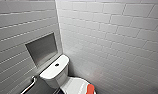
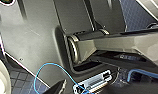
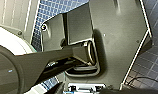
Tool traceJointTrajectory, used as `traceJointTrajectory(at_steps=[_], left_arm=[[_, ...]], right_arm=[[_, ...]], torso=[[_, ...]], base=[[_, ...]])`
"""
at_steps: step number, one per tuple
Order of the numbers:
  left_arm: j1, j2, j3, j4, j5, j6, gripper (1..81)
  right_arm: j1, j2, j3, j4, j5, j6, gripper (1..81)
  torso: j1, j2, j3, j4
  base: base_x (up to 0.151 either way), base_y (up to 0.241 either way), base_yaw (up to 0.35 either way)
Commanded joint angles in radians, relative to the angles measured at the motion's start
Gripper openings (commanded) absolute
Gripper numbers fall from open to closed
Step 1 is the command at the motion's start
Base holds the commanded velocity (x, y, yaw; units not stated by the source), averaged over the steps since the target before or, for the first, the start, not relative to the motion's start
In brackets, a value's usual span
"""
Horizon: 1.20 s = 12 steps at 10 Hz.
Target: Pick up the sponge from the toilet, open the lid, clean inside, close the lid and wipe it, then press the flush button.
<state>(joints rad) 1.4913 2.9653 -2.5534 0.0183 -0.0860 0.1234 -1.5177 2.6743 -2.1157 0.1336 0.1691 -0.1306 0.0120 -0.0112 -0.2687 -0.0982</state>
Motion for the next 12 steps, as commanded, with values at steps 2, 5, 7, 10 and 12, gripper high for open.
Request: traceJointTrajectory(at_steps=[2,5,7,10,12], left_arm=[[-0.007,-0.003,0.013,0.003,0.068,0.004,81.1],[0.007,-0.020,0.007,0.003,0.068,0.004,81.1],[0.010,-0.024,0.005,0.002,0.066,0.004,81.1],[0.013,-0.021,0.005,-0.003,0.066,0.004,81.1],[0.016,-0.024,0.005,-0.006,0.066,0.002,81.1]], right_arm=[[0.072,-0.216,0.226,0.038,0.041,0.066,81.1],[0.144,-0.330,0.307,0.035,0.052,0.128,81.1],[0.197,-0.379,0.327,0.037,0.062,0.158,81.1],[0.282,-0.428,0.330,0.035,0.062,0.200,81.1],[0.346,-0.439,0.326,0.034,0.052,0.201,81.1]], torso=[[0.069,-0.107,-0.071,0.000],[0.116,-0.182,-0.151,0.000],[0.165,-0.260,-0.224,0.000],[0.223,-0.349,-0.193,0.000],[0.265,-0.418,-0.204,0.000]], base=[[0.000,0.000,0.000],[0.000,0.000,0.000],[0.000,0.000,0.000],[0.000,0.000,0.000],[0.000,0.000,0.000]])
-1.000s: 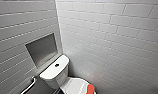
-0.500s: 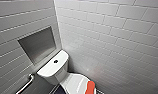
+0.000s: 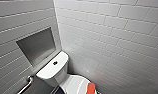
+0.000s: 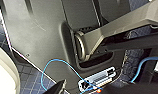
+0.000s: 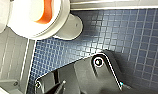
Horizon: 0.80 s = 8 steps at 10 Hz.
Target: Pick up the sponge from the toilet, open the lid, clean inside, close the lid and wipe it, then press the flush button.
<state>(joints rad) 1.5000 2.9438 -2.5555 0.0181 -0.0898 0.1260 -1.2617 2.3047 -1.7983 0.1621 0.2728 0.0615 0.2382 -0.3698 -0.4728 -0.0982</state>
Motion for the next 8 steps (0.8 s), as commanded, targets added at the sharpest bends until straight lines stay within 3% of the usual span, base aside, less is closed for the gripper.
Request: traceJointTrajectory(at_steps=[1,5,7,8], left_arm=[[0.007,0.000,-0.006,-0.009,0.070,0.000,81.1],[0.012,0.006,-0.012,-0.012,0.070,0.000,81.1],[0.016,0.008,-0.014,-0.012,0.070,0.000,81.1],[0.018,0.008,-0.014,-0.012,0.070,0.000,81.1]], right_arm=[[0.122,-0.069,0.005,0.005,-0.058,0.009,81.1],[0.178,-0.078,0.001,0.011,-0.061,0.011,81.1],[0.182,-0.078,-0.007,0.011,-0.058,0.023,81.1],[0.192,-0.077,-0.007,0.011,-0.058,0.024,81.1]], torso=[[0.063,-0.097,0.000,0.000],[0.157,-0.247,0.000,0.000],[0.203,-0.321,-0.095,0.000],[0.220,-0.348,-0.105,0.000]], base=[[0.000,0.000,0.000],[0.000,0.000,0.000],[0.000,0.000,0.000],[0.000,0.000,0.000]])
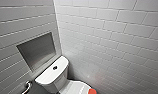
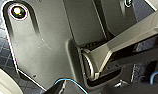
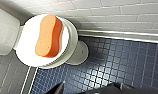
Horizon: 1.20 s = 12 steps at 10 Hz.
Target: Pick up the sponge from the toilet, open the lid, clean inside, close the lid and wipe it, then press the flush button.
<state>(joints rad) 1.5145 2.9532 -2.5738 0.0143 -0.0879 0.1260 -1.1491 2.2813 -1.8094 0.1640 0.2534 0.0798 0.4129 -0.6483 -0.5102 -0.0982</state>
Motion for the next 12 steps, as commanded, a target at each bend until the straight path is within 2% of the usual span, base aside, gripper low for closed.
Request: traceJointTrajectory(at_steps=[1,3,4,5,7,10,12], left_arm=[[0.005,0.000,0.004,-0.008,0.068,0.000,81.1],[0.005,0.000,0.004,-0.008,0.068,0.000,81.1],[0.005,0.001,0.004,-0.008,0.068,0.000,81.1],[0.005,0.001,0.003,-0.008,0.068,0.000,81.1],[0.013,0.003,0.001,-0.008,0.068,0.000,81.1],[0.017,0.008,-0.017,-0.008,0.068,0.000,81.1],[0.022,0.017,-0.032,-0.008,0.068,-0.002,81.1]], right_arm=[[0.090,-0.055,0.006,0.011,-0.040,0.006,81.1],[0.110,-0.059,0.010,0.011,-0.042,0.006,81.1],[0.120,-0.066,0.013,0.011,-0.042,0.008,81.1],[0.139,-0.072,0.018,0.011,-0.042,0.008,81.1],[0.182,-0.067,0.018,0.023,-0.049,0.008,81.1],[0.245,0.011,-0.025,0.023,-0.100,0.006,81.1],[0.277,0.060,-0.051,0.022,-0.106,0.006,81.1]], torso=[[0.063,-0.098,-0.092,0.000],[0.108,-0.169,-0.158,0.000],[0.131,-0.205,-0.099,0.000],[0.150,-0.236,-0.128,0.000],[0.185,-0.291,-0.147,0.000],[0.253,-0.401,-0.152,0.000],[0.298,-0.472,-0.243,0.000]], base=[[0.000,0.000,0.000],[0.000,0.000,0.000],[0.000,0.000,0.000],[0.000,0.000,0.000],[0.000,0.000,0.000],[0.000,0.000,0.000],[0.000,0.000,0.000]])
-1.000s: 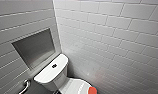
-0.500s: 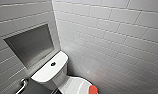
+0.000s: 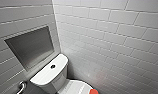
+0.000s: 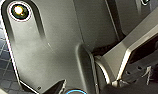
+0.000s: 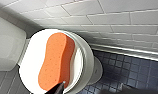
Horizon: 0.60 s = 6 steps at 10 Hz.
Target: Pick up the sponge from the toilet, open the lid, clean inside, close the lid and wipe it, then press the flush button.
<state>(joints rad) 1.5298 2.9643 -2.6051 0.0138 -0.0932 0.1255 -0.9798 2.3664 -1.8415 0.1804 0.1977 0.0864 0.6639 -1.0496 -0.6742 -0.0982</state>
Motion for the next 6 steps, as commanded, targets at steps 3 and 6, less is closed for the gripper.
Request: traceJointTrajectory(at_steps=[3,6], left_arm=[[0.010,0.007,-0.006,-0.008,0.073,-0.001,81.1],[0.034,0.003,-0.006,-0.008,0.072,-0.001,81.1]], right_arm=[[0.143,-0.020,-0.008,0.010,-0.072,0.000,81.1],[0.176,-0.023,0.002,0.008,-0.078,0.013,81.1]], torso=[[0.100,-0.156,-0.124,0.000],[0.158,-0.246,-0.107,0.000]], base=[[0.000,0.000,0.000],[0.000,0.000,0.000]])
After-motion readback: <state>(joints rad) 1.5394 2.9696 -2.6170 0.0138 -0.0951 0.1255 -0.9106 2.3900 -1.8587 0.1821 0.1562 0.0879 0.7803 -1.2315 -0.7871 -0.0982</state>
